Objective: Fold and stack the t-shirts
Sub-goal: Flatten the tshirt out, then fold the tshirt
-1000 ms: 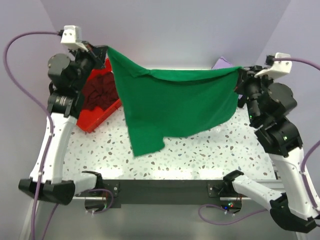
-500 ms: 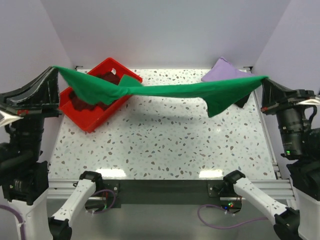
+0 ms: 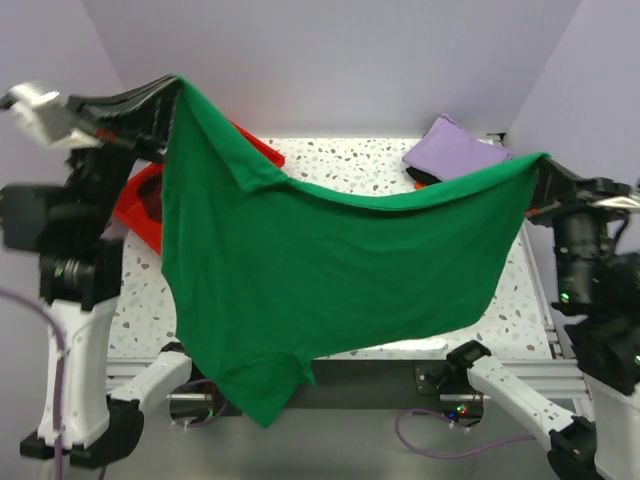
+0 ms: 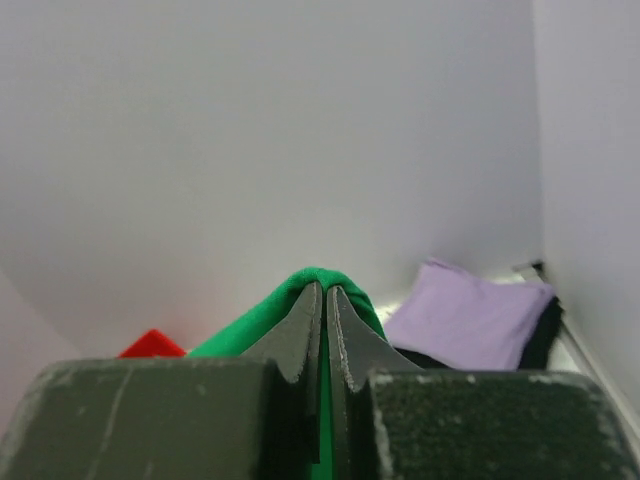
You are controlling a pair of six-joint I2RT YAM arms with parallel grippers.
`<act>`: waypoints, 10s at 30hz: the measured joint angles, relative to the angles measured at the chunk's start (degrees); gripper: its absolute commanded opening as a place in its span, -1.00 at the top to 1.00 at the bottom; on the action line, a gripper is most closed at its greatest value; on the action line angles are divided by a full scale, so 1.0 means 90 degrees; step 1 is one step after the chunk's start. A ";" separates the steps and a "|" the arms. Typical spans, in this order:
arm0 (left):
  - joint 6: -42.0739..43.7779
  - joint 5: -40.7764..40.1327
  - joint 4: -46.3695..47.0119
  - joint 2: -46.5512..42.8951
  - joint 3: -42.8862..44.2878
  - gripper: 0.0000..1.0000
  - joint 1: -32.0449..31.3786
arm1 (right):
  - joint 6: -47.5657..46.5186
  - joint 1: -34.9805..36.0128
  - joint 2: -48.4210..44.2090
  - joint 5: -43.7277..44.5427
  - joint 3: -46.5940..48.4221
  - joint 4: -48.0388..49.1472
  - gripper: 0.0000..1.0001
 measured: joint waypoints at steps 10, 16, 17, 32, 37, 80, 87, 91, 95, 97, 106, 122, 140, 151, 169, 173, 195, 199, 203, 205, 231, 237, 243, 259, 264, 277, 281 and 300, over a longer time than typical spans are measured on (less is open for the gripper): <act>-0.0153 -0.0168 0.0716 0.5321 0.0308 0.21 -0.0631 | -0.0155 -0.0629 0.1734 0.2448 -0.2501 0.1251 0.95; -0.0027 -0.0478 -0.0335 0.8012 0.1156 -1.00 -0.0913 | 0.0379 -0.2480 0.3745 0.1749 -0.2873 0.1375 -0.97; 0.0024 -0.0568 -0.0437 0.8041 0.0996 -1.00 -0.0964 | 0.0430 -0.2618 0.4027 0.1620 -0.2873 0.1370 -0.97; 0.0403 -0.1319 0.0976 0.4677 -0.2368 -1.00 -0.1443 | 0.1158 -0.2589 0.3327 -0.2089 -0.4133 0.1919 -0.97; 0.0393 -0.1474 0.0828 0.5081 -0.3344 -1.00 -0.1418 | 0.1489 -0.2497 0.3393 -0.3075 -0.4945 0.2125 -0.97; 0.0029 -0.1178 0.1037 0.7677 -0.1498 -1.00 -0.0971 | 0.2647 -0.2747 0.6302 -0.3138 -0.4119 0.2805 -0.97; 0.0138 -0.1542 0.0993 0.6878 -0.2072 -1.00 -0.1239 | 0.2477 -0.2455 0.5066 -0.2820 -0.4323 0.2560 -0.97; 0.0129 -0.1763 0.1149 0.5695 -0.2953 -1.00 -0.1440 | 0.2438 -0.1712 0.4126 -0.2421 -0.4578 0.2523 -0.97; 0.0087 -0.1914 0.1440 0.4745 -0.3983 -1.00 -0.1489 | 0.2523 -0.1047 0.3745 -0.2322 -0.5132 0.2560 -0.97; 0.0002 -0.1972 0.1525 0.4561 -0.4473 -1.00 -0.1484 | 0.2606 -0.0789 0.3728 -0.2263 -0.5462 0.2526 -0.97; -0.0274 -0.2018 0.1855 0.4374 -0.5984 -1.00 -0.1552 | 0.2900 -0.0078 0.3937 -0.2016 -0.6037 0.2438 -0.97; -0.0306 -0.2382 0.2157 0.5362 -0.5078 -1.00 -0.1552 | 0.3058 -0.0070 0.4935 -0.1501 -0.5673 0.2691 -0.97; 0.0017 -0.2895 0.1392 0.6416 -0.3383 -1.00 -0.1494 | 0.2875 -0.0204 0.6348 -0.1256 -0.4075 0.2450 -0.97; -0.0629 -0.5129 0.0969 0.2839 -0.5977 -0.96 -0.1523 | 0.2705 -0.0233 0.6341 -0.1766 -0.3529 0.2511 -0.97; -0.1904 -0.5387 -0.1158 0.0855 -0.7638 -0.24 -0.1600 | 0.2849 -0.0491 0.5836 -0.2385 -0.4218 0.3096 -0.97; -0.2042 -0.5134 -0.1416 0.0648 -0.7764 -0.18 -0.1600 | 0.2912 -0.0491 0.5831 -0.2409 -0.4269 0.3145 -0.97; -0.2154 -0.4515 -0.1409 0.0719 -0.8080 0.33 -0.1649 | 0.3014 -0.0491 0.5496 -0.2407 -0.4515 0.3245 -0.97; -0.2132 -0.4413 -0.1314 0.0750 -0.8089 0.43 -0.1661 | 0.3016 -0.0491 0.5493 -0.2407 -0.4551 0.3240 -0.97; -0.2125 -0.4342 -0.1195 0.0816 -0.8087 0.47 -0.1683 | 0.3016 -0.0495 0.5491 -0.2407 -0.4554 0.3242 -0.97; -0.2127 -0.4330 -0.1134 0.0857 -0.8087 0.67 -0.1688 | 0.3014 -0.0495 0.5469 -0.2407 -0.4561 0.3242 -0.97; -0.0879 -0.4503 -0.0117 0.2698 -0.5571 1.00 -0.1263 | 0.2594 -0.0163 0.5134 -0.2346 -0.5090 0.2465 -0.89; -0.0121 -0.3672 0.0692 0.3019 -0.5328 1.00 -0.0814 | 0.2628 -0.0039 0.4265 -0.2064 -0.5340 0.1904 -0.89; 0.0141 -0.2890 0.0736 0.3521 -0.5136 1.00 -0.0580 | 0.2827 -0.0034 0.3883 -0.1851 -0.5756 0.1574 -0.89; 0.0151 -0.2854 0.0911 0.3487 -0.5204 1.00 -0.0578 | 0.2837 -0.0034 0.5100 -0.1853 -0.5056 0.1209 -0.90; 0.0148 -0.2922 0.0911 0.3371 -0.5285 1.00 -0.0576 | 0.2710 -0.0034 0.5751 -0.1877 -0.4408 0.1294 -0.90; 0.0134 -0.3004 0.0959 0.3308 -0.5357 1.00 -0.0542 | 0.2397 -0.0027 0.4517 -0.1581 -0.3949 0.1134 -0.90; 0.0134 -0.3009 0.0957 0.3308 -0.5394 1.00 -0.0542 | 0.2764 -0.0027 0.3254 -0.1341 -0.4835 0.0619 -0.89; 0.0131 -0.3009 0.0959 0.3308 -0.5394 1.00 -0.0537 | 0.4153 -0.0027 0.2016 -0.1263 -0.6414 -0.1270 -0.80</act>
